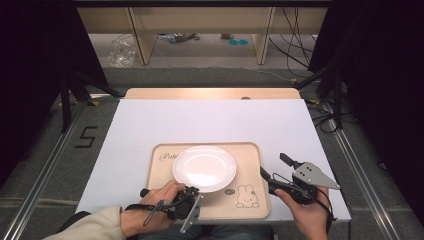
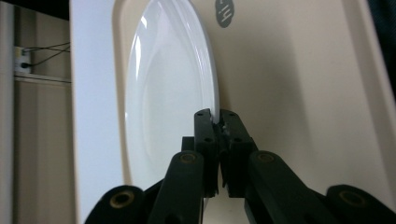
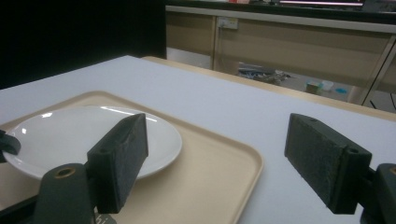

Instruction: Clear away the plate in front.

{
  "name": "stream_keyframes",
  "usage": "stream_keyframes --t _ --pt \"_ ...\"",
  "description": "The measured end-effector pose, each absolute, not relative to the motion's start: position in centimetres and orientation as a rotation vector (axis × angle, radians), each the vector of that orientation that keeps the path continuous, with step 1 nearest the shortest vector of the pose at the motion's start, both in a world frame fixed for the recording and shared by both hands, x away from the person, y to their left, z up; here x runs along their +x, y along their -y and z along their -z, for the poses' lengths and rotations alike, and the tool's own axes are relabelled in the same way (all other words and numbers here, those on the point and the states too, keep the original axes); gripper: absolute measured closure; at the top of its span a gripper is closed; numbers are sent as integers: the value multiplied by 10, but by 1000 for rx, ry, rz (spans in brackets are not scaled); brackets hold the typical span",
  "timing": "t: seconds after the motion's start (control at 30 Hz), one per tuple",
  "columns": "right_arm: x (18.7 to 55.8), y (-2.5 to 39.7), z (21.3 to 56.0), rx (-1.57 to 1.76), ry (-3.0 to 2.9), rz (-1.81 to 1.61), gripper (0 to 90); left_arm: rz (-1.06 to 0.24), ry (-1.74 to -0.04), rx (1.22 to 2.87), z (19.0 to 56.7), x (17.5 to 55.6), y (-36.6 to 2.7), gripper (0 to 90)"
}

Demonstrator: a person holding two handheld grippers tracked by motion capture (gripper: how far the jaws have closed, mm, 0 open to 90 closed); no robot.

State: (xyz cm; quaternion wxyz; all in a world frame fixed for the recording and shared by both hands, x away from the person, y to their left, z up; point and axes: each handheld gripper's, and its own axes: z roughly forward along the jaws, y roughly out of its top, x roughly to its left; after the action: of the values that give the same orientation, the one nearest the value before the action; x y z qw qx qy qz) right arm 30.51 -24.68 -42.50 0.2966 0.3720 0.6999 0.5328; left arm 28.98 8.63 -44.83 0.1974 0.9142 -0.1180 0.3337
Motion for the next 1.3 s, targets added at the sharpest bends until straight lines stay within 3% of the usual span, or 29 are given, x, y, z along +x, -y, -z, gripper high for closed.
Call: stream_keyframes --t 0.4,0.5,0.63,0.7,0.73,1.0,1.3 --pt "305 247 425 990 -1866 -1418 223 -765 290 2593 462 301 -89 755" --pt "305 247 425 989 -1868 -1418 223 -685 275 2553 461 304 -91 655" --pt "306 246 426 990 -1865 -1428 223 -723 275 2523 453 304 -92 601" --pt "306 246 426 990 -1866 -1430 222 -701 240 2490 450 305 -94 566" --pt "305 246 425 988 -1866 -1422 222 -692 217 2456 449 306 -94 503" --pt "306 246 426 989 -1859 -1438 221 -651 76 2286 434 316 -105 341" --pt "306 245 426 982 -1862 -1441 221 -603 -169 2230 428 329 -125 242"
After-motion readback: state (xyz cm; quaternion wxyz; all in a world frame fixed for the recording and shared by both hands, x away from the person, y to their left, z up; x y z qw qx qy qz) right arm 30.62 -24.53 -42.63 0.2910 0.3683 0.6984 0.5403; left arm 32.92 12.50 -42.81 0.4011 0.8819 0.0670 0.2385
